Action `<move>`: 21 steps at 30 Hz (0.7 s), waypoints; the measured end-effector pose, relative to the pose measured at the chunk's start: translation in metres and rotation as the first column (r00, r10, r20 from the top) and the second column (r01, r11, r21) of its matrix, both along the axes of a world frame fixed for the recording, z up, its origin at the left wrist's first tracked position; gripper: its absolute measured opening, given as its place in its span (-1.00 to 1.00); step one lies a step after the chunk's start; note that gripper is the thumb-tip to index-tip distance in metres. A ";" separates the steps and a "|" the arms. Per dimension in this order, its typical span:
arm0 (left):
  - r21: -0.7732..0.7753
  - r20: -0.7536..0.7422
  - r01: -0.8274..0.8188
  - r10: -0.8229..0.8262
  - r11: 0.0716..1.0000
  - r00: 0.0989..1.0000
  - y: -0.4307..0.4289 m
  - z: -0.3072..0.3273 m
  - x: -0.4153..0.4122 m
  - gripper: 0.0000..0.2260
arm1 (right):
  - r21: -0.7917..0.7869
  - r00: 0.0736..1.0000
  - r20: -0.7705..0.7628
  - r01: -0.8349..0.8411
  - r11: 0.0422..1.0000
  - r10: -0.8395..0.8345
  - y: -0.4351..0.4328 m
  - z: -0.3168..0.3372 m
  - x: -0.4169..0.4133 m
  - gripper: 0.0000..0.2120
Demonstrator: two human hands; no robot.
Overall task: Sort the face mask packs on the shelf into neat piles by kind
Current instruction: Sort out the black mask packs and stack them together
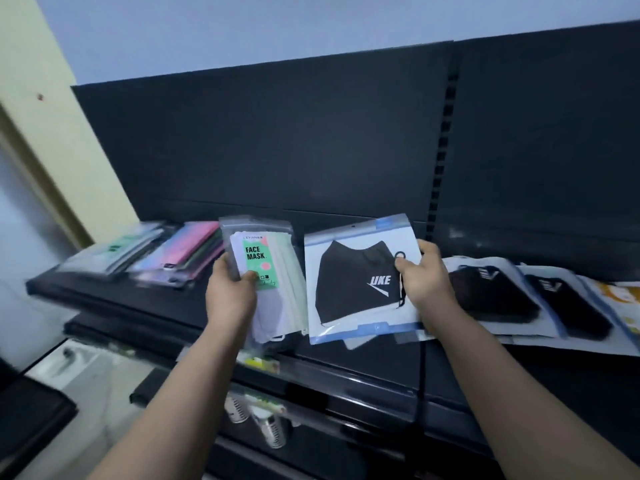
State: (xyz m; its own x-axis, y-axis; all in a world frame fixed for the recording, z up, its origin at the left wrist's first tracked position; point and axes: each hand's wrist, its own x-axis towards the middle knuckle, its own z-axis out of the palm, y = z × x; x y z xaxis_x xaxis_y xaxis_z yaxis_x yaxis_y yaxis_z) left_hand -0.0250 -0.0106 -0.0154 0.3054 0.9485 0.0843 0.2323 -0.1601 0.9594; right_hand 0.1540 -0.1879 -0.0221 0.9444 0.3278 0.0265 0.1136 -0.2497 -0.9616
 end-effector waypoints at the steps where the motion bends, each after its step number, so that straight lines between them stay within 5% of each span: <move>1: 0.010 -0.018 -0.028 0.028 1.000 0.999 0.018 0.001 -0.019 -0.67 | -0.029 1.000 0.017 -0.009 1.000 0.010 0.021 -0.001 -0.014 -0.62; 8: 0.015 -0.044 -0.131 0.131 0.991 0.990 0.113 0.006 -0.115 -0.55 | -0.137 0.998 0.066 -0.015 0.990 0.024 0.135 -0.015 -0.090 -0.52; 21: -0.130 0.009 -0.021 0.023 0.991 1.000 0.182 -0.004 -0.149 -0.55 | -0.272 0.995 0.101 0.012 0.962 0.016 0.215 -0.031 -0.100 -0.42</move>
State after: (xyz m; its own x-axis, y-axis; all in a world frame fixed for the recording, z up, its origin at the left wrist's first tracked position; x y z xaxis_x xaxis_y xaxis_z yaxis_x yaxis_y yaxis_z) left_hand -0.1738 0.1713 -0.0192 0.2842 0.9580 -0.0370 0.2240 -0.0288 0.9742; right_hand 0.0538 0.0275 -0.0536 0.9406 0.3380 0.0316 0.2077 -0.4995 -0.8410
